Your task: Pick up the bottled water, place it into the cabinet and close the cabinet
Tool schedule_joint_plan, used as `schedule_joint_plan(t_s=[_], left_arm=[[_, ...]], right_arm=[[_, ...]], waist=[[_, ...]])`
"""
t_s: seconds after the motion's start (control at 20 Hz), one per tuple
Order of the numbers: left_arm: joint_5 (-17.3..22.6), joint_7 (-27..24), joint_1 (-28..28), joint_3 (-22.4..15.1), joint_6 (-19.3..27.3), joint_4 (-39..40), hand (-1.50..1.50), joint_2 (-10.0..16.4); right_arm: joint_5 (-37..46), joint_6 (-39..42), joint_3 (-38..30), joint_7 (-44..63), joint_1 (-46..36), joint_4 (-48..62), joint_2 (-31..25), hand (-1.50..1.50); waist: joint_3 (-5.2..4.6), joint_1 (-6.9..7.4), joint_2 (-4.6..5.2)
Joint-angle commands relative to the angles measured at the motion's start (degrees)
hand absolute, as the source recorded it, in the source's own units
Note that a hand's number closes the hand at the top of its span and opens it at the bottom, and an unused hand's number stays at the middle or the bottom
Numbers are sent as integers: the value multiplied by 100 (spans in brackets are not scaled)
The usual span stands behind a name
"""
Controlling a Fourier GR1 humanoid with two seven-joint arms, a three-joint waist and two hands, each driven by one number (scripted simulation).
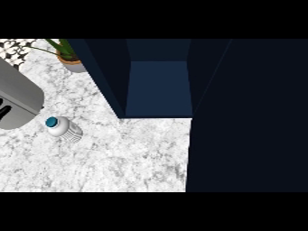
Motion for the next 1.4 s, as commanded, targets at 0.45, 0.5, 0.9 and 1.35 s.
schedule_joint_plan(t_s=[0.45, 0.5, 0.9, 1.35], left_arm=[[-1624, -1224, -646, 271, -74, 1932, -150, -307], [-1473, -1200, -376, 340, -233, 1782, -150, -229], [-2665, -2583, -1169, -6, -268, 3793, -150, -449], [-3636, -4320, -1872, -86, 258, 5949, -150, -575]], right_arm=[[-192, 347, 119, -259, 1323, -1089, -149, -150], [10, 223, 475, -103, 1538, -1469, -48, -150], [151, 352, 481, -518, 1476, -1047, -40, -150], [-55, 1004, 96, -1797, 2367, -603, -242, -150]], waist=[[-6, -105, 10], [-9, -78, -2], [-9, -67, 19], [-10, -171, 17]])
